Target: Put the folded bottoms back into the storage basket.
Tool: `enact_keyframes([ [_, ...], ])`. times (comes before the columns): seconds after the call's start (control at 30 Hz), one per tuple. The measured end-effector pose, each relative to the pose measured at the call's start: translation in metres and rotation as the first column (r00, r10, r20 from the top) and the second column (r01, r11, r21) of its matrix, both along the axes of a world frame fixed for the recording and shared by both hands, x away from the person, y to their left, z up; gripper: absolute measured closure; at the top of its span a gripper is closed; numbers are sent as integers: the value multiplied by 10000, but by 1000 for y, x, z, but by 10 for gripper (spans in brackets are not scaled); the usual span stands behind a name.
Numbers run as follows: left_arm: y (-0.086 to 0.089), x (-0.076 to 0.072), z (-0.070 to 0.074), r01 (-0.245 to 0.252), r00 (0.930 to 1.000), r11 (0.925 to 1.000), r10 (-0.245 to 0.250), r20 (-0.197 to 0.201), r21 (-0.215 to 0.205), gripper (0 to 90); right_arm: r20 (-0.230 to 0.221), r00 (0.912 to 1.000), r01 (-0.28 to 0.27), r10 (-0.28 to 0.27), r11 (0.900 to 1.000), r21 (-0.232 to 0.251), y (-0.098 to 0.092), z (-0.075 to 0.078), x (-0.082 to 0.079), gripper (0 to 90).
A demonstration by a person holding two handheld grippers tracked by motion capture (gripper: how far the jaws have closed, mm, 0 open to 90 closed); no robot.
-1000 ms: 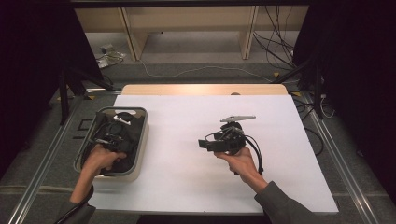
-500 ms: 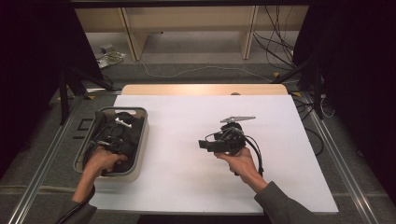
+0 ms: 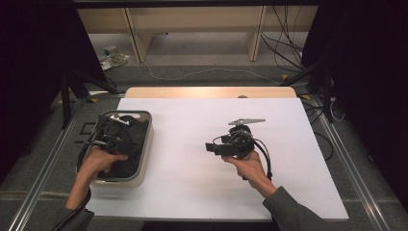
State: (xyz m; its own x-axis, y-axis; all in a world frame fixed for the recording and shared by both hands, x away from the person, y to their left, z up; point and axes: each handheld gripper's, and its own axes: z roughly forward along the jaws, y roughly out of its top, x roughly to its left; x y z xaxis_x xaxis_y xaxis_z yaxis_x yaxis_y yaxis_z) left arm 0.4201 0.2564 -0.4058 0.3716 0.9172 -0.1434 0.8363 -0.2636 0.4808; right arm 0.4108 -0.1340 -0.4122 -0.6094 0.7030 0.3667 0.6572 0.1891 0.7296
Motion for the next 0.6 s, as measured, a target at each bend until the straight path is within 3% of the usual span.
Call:
enact_keyframes([
  [0.6,-11,-2,14,-368,9926,9990,393,1148,-233,352,210,9997,109,-111,9999,77,-4,5,0,242],
])
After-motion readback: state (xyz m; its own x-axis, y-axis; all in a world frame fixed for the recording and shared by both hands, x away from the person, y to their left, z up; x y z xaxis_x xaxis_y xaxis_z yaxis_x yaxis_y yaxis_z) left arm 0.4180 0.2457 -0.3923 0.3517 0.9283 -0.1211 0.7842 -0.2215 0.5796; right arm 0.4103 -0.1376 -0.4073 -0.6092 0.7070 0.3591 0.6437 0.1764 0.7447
